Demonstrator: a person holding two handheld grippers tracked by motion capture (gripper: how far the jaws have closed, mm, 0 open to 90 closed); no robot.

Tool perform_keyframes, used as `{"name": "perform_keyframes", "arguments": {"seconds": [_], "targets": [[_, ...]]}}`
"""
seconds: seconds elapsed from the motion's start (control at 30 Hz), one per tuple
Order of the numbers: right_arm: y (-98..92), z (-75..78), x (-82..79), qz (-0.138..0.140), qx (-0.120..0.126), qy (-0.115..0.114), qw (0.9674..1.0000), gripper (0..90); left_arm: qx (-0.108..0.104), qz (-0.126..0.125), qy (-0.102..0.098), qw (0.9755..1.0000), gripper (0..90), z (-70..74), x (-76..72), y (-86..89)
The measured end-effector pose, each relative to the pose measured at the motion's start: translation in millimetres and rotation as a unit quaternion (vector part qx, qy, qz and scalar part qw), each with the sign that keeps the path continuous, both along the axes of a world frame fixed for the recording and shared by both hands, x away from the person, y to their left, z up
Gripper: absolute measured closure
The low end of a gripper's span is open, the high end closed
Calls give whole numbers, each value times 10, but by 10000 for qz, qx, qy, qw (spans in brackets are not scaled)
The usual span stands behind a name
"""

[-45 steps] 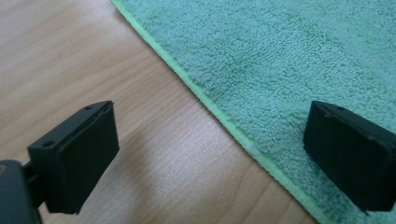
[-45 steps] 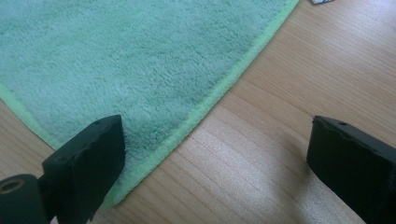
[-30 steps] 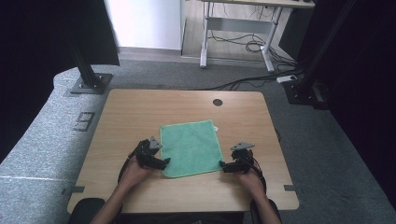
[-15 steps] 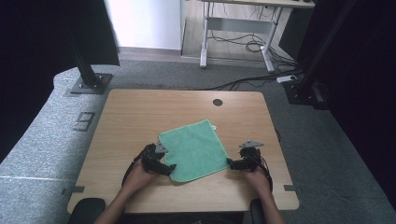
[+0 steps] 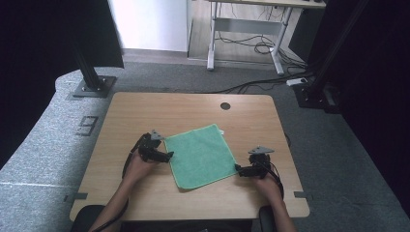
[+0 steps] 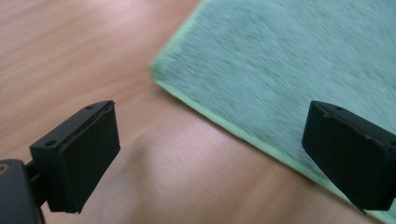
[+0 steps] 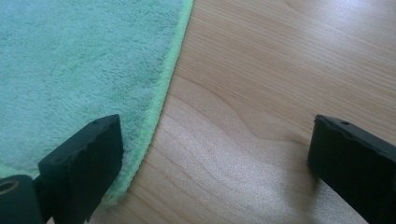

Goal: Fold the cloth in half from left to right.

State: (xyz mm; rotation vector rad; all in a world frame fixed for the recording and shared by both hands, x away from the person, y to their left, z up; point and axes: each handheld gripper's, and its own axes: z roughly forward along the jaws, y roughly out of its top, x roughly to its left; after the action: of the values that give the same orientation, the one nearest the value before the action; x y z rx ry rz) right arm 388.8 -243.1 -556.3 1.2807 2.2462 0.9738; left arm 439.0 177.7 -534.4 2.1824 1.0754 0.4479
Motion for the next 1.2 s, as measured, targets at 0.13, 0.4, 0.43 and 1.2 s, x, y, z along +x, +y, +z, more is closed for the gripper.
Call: {"name": "perform_keyframes", "arguments": {"seconds": [0.13,0.4,0.43,1.2], "targets": [[2,0,0,-6,-2,0,10000,31,-36,152,-81,9998,48,4,159,35],[5,-1,1,-14,-9,-2,10000,28,-78,436,-131,9989,50,-23,442,55],[5,-1,1,-14,-9,-2,10000,29,-26,477,-123,9988,50,-40,464,52],[299,159,-41,445,-106,76,9989,110,-95,651,117,9978,89,-131,360,256]]}}
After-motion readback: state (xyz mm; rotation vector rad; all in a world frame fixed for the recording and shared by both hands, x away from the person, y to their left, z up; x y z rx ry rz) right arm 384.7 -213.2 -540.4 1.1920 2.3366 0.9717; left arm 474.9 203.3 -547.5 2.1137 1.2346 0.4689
